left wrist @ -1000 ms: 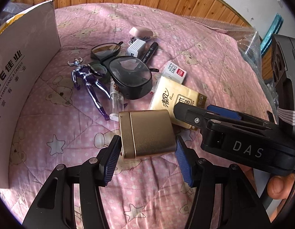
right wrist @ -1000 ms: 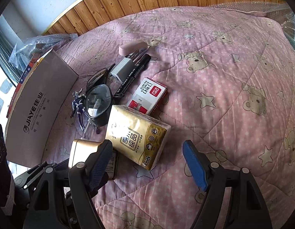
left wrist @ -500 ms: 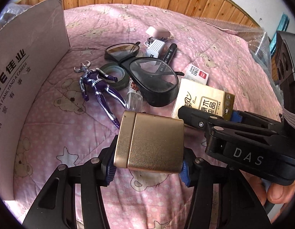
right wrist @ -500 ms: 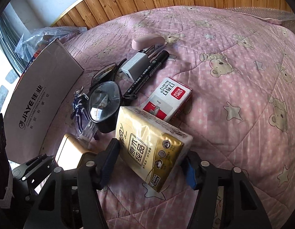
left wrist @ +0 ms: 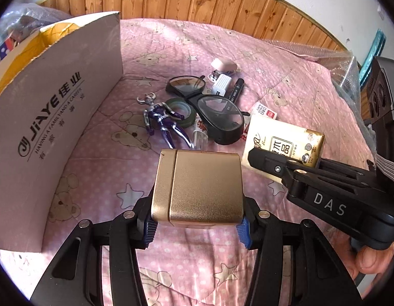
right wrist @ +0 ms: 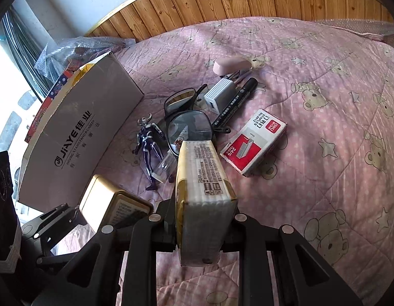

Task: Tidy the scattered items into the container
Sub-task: 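Carry the gold box and tissue pack with both tools over the cardboard box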

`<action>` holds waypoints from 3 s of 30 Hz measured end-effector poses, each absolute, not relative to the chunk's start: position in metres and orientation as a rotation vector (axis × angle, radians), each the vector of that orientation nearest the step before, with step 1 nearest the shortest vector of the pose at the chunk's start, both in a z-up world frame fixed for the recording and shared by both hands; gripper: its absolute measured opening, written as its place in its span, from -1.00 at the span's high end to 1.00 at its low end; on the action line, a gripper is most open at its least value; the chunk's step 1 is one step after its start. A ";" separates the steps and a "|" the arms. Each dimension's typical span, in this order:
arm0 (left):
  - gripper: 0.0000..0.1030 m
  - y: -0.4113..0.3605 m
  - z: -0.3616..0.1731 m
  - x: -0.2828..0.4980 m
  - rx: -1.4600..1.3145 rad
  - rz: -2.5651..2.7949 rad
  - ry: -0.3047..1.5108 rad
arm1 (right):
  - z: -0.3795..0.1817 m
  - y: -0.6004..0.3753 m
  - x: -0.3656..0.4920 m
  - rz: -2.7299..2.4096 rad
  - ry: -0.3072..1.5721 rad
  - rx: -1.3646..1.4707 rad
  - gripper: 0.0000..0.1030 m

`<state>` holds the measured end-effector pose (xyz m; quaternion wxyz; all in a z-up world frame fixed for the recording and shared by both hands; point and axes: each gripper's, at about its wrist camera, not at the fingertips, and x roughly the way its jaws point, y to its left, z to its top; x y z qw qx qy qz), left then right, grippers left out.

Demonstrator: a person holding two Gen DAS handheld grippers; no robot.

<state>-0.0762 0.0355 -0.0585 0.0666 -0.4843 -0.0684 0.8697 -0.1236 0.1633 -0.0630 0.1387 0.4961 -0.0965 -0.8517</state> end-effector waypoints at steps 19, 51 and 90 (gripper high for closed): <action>-0.02 -0.030 -0.016 -0.038 -1.334 2.731 -0.360 | -0.011 0.098 -0.082 -2.493 -0.127 1.322 0.54; -0.02 -0.118 0.045 -0.049 -1.200 2.813 -0.557 | 0.055 0.020 -0.107 -2.428 -0.044 1.167 0.54; -0.03 -0.219 0.050 -0.131 -1.329 2.852 -0.690 | 0.072 -0.072 -0.195 -2.346 0.072 1.154 0.54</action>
